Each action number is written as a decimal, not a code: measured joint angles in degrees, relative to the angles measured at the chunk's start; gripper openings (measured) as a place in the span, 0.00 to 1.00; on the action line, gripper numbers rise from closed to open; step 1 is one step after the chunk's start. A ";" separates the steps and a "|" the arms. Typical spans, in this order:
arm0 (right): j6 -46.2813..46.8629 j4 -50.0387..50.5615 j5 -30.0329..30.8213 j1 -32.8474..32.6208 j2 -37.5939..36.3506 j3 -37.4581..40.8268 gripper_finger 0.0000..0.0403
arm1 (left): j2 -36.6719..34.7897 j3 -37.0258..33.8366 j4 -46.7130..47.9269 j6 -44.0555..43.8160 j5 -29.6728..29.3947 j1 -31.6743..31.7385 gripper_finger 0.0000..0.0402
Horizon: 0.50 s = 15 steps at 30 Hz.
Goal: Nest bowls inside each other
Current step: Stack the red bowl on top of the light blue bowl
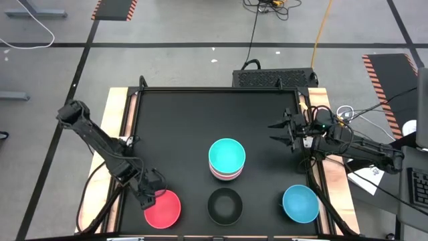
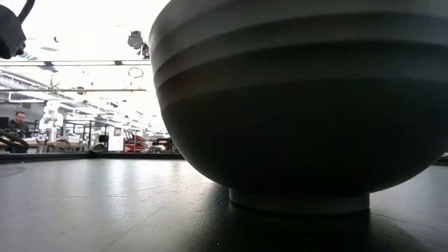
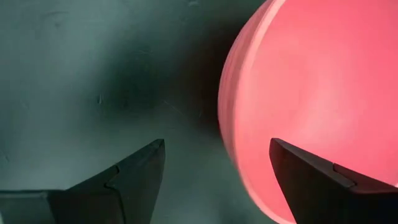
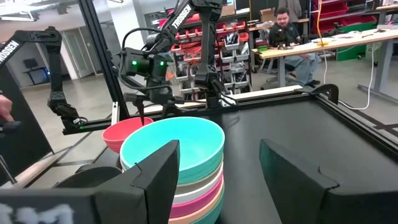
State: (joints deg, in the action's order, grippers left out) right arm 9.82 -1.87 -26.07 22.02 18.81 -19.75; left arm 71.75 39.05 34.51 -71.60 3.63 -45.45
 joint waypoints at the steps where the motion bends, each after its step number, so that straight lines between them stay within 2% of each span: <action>1: 0.00 0.00 0.00 0.00 -0.01 0.00 0.53 | 0.23 0.00 -0.20 0.52 0.89 0.05 0.73; 4: -0.16 0.00 0.00 0.00 0.00 0.00 0.53 | 0.66 0.00 -2.12 3.50 2.94 0.04 0.69; 7: -0.26 0.00 0.00 0.00 -0.02 0.00 0.53 | 0.67 0.00 -2.04 5.11 1.86 0.11 0.57; 9: -0.39 0.00 0.00 0.00 0.00 0.00 0.53 | 0.67 0.00 -2.04 6.02 0.22 0.70 0.44; 13: -0.61 0.00 0.00 0.00 0.00 0.00 0.53 | 0.68 0.00 -2.24 7.41 -3.68 1.70 0.12; 15: -0.73 0.00 -0.01 0.00 0.00 0.00 0.53 | 1.15 0.00 -3.65 8.85 -4.97 2.14 0.04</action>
State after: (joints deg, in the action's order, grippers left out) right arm 9.10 -1.87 -26.08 22.02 18.81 -19.75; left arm 72.90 39.05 30.86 -62.75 -1.34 -43.31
